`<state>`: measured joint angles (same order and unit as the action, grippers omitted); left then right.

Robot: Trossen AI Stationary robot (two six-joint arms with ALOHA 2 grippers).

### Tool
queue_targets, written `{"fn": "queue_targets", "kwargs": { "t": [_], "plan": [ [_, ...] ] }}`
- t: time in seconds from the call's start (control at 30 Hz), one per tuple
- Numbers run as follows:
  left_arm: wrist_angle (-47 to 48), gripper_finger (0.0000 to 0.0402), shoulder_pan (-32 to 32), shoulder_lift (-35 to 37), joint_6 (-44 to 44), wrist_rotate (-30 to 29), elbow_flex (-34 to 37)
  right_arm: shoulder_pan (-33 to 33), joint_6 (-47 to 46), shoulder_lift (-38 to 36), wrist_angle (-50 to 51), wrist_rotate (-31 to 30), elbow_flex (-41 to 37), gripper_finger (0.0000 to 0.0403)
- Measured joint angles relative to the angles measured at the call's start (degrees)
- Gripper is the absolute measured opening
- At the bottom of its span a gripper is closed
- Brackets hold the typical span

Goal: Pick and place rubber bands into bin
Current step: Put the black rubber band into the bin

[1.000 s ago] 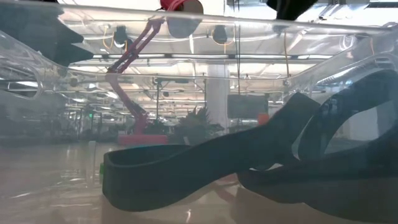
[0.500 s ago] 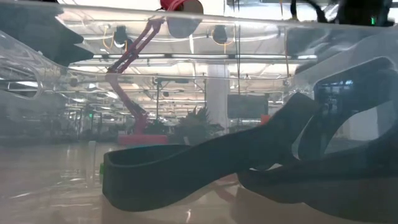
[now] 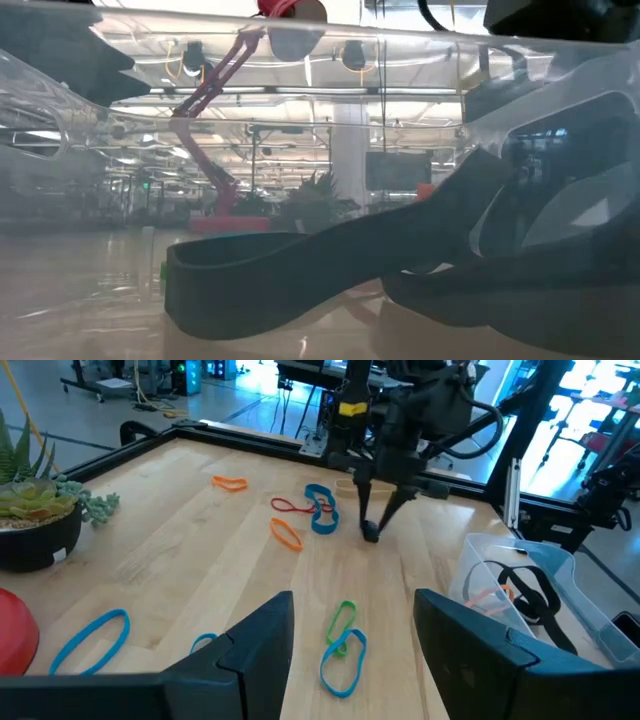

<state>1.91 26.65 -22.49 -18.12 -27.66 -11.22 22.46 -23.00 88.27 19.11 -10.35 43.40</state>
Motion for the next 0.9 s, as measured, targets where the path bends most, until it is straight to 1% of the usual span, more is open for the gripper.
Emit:
{"fn": "queue_targets", "kwargs": {
  "t": [0.03,0.13,0.3,0.47,0.73,0.9],
  "plan": [
    [0.0,0.0214,0.0,0.0,0.0,0.0,0.0,-0.1,-0.4,0.0,-1.5,2.0,-0.8,0.0121],
    [0.0,0.0214,0.0,0.0,0.0,0.0,0.0,-0.5,-2.6,-0.3,-5.1,5.5,-3.0,0.0123],
    [0.0,0.0214,0.0,0.0,0.1,-0.4,0.0,-0.3,-3.9,-0.3,-6.3,4.0,-5.2,0.0122],
    [0.0,0.0214,0.0,0.0,0.4,-0.9,0.0,-0.2,-3.4,-0.2,-6.7,2.8,-5.4,0.0119],
    [0.0,0.0214,0.0,0.0,0.4,-0.9,0.0,-0.3,-3.4,0.1,-15.3,3.0,-5.7,0.0123],
    [0.0,0.0214,0.0,0.0,0.4,-0.9,0.0,-0.2,-3.4,0.2,-18.5,4.0,-5.8,0.0121]
  ]
}}
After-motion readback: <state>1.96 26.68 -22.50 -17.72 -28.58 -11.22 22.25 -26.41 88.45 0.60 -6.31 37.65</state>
